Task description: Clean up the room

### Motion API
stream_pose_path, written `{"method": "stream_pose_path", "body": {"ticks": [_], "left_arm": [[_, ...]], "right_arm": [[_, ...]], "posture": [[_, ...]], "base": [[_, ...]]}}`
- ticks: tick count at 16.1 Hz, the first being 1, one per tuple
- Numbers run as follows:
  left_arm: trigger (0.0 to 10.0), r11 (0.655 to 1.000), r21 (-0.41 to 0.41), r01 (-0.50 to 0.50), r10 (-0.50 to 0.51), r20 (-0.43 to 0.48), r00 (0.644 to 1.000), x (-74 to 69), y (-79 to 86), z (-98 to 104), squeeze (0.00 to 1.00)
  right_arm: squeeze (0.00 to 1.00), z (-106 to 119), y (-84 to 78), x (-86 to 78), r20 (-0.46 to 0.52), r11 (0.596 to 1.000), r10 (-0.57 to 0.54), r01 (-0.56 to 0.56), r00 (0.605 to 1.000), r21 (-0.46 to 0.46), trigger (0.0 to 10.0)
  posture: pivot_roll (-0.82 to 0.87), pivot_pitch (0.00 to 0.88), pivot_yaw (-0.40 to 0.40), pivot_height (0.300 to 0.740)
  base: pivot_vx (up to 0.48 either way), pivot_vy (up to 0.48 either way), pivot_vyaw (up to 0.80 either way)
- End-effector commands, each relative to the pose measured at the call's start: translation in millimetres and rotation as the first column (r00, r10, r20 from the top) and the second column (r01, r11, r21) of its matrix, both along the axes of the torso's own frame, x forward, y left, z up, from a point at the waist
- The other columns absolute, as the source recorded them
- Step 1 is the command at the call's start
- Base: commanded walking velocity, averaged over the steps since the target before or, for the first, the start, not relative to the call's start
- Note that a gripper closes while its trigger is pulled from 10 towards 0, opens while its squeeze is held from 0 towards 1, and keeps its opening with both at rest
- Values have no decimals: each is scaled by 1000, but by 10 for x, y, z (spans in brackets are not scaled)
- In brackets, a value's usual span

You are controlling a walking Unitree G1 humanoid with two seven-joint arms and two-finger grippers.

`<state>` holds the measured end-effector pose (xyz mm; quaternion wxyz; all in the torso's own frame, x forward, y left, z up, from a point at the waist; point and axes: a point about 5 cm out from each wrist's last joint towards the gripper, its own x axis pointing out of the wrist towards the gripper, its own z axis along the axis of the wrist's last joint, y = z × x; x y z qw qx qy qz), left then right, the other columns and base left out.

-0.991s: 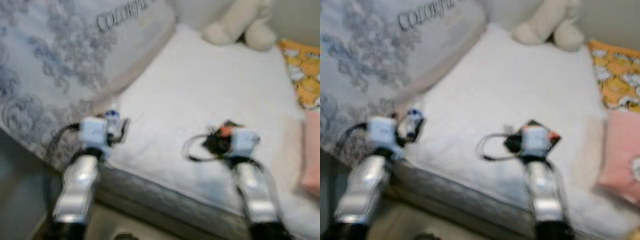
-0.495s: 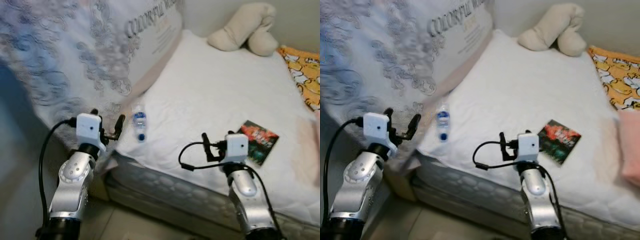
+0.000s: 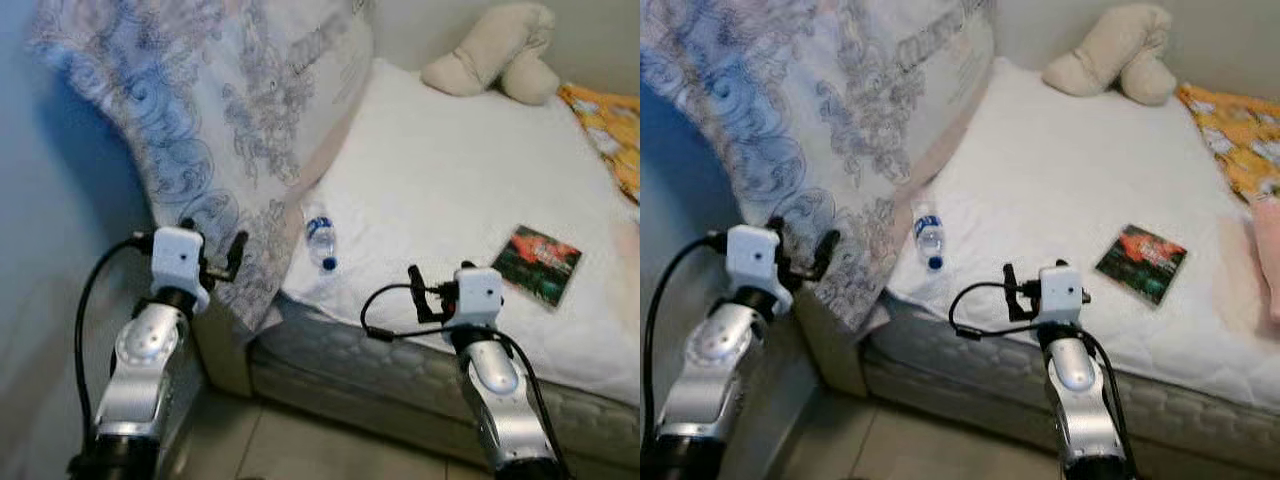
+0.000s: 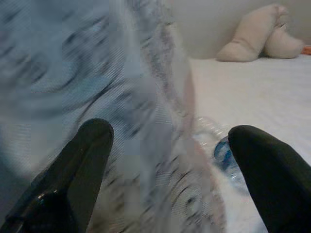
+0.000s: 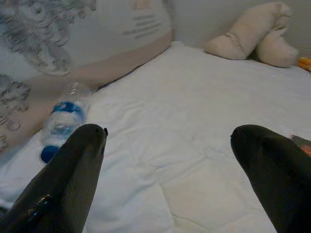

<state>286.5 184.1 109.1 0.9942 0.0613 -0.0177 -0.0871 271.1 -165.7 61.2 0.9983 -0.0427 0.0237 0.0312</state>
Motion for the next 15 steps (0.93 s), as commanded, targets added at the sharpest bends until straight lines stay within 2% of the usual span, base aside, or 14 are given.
{"method": "stream_pose_path", "body": {"ticks": [1,5,10,11,12,14,15], "left_arm": [[10000,999,-8,38,-38,17,999,31,-122,35,0],[10000,999,-6,48,-48,20,999,38,-155,37,0],[10000,1000,7,29,-30,9,1000,73,-171,42,0],[10000,999,19,26,-26,-13,1000,97,-183,22,0],[10000,1000,19,6,-5,-61,998,154,-171,-25,0],[10000,994,32,-103,107,-164,981,349,-30,-100,0],[10000,981,62,-185,194,-188,963,533,120,-55,0]], "right_arm": [[31,28,-107,0,4,999,-34,34,999,-12,10000],[39,31,-124,-7,4,999,-37,37,999,-15,10000],[20,35,-109,-33,7,999,-32,32,999,-15,10000],[20,38,-110,-43,9,999,-32,32,999,-15,10000],[20,39,-112,-57,9,999,-31,31,999,-16,10000],[24,54,-101,-123,9,1000,-14,14,1000,-21,10000],[24,66,-108,-231,2,1000,6,-6,1000,-30,10000]], "posture": [[20,0,-27,740],[15,0,-27,740],[12,0,-26,740],[11,0,-28,740],[8,0,-29,740],[-14,10,-30,740],[-53,53,-27,740]], "base": [[480,0,-775],[480,0,-777],[480,0,0],[0,0,0],[0,0,0],[0,0,0],[0,0,0]]}}
